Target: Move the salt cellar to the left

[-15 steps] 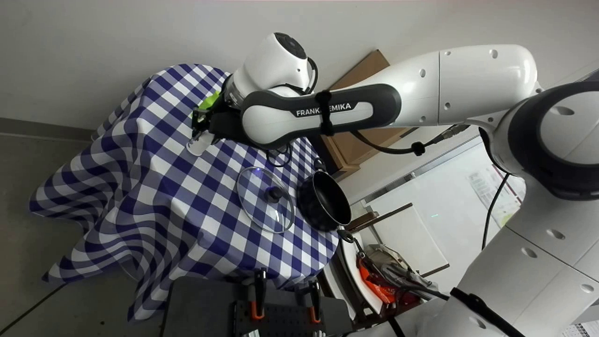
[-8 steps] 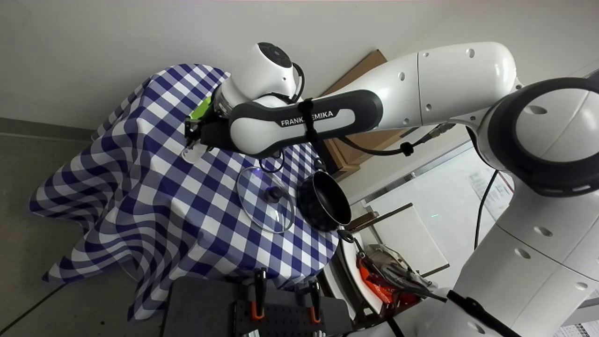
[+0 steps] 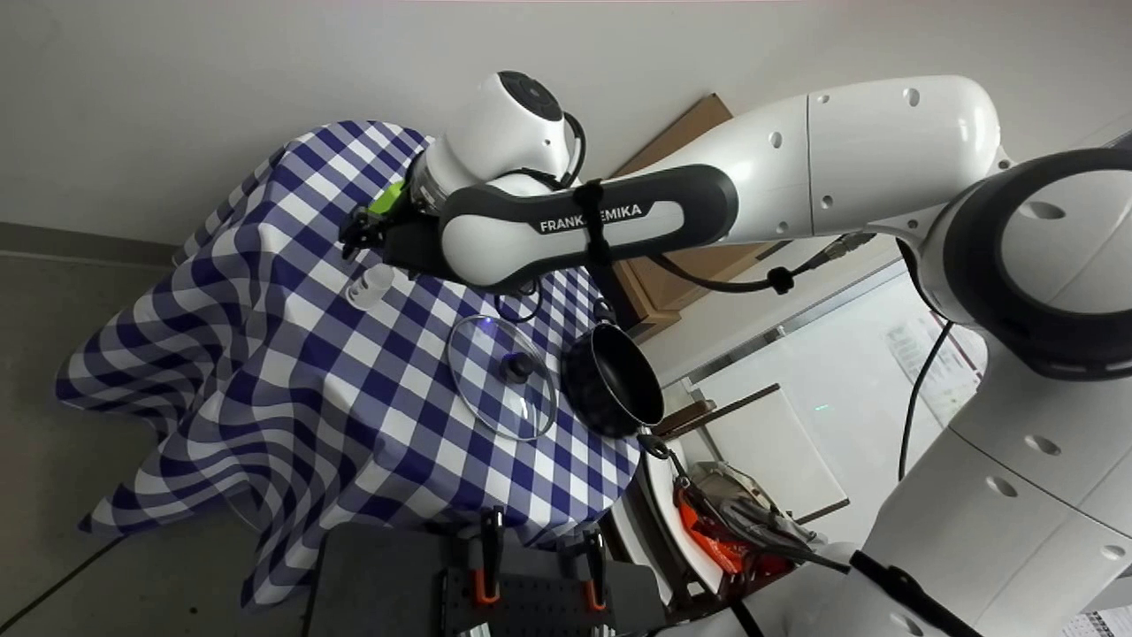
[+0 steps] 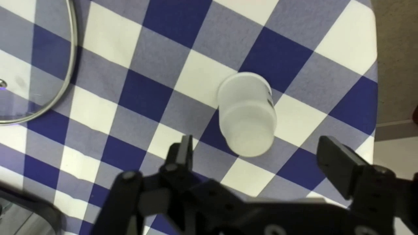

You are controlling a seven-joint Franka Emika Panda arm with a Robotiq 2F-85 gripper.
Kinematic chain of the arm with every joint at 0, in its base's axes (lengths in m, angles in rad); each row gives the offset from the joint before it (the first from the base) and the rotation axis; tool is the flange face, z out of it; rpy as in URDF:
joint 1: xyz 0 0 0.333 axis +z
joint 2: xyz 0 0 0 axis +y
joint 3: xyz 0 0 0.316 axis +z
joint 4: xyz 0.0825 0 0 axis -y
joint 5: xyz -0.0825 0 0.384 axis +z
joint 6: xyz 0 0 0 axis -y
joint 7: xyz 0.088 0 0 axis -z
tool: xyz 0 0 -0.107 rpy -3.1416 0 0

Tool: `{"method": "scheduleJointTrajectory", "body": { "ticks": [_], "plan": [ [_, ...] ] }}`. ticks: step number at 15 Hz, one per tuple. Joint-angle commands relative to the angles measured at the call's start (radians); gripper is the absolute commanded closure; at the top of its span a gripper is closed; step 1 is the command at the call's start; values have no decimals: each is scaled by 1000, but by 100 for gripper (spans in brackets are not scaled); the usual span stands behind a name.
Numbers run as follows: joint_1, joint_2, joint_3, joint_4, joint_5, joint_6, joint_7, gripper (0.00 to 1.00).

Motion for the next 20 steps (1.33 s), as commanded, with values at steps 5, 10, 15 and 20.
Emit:
{"method": "scheduleJointTrajectory", "body": {
  "ticks": [5,10,15,20],
  "plan": [
    [-111,-332,13,-268,86,-6,8,0],
    [-256,-567,71,-481,215,-98,-71,0],
    [-370,-843,74,-616,346,-247,-263,0],
    [-480,-1038,4,-613,341,-408,-575,0]
  ]
}}
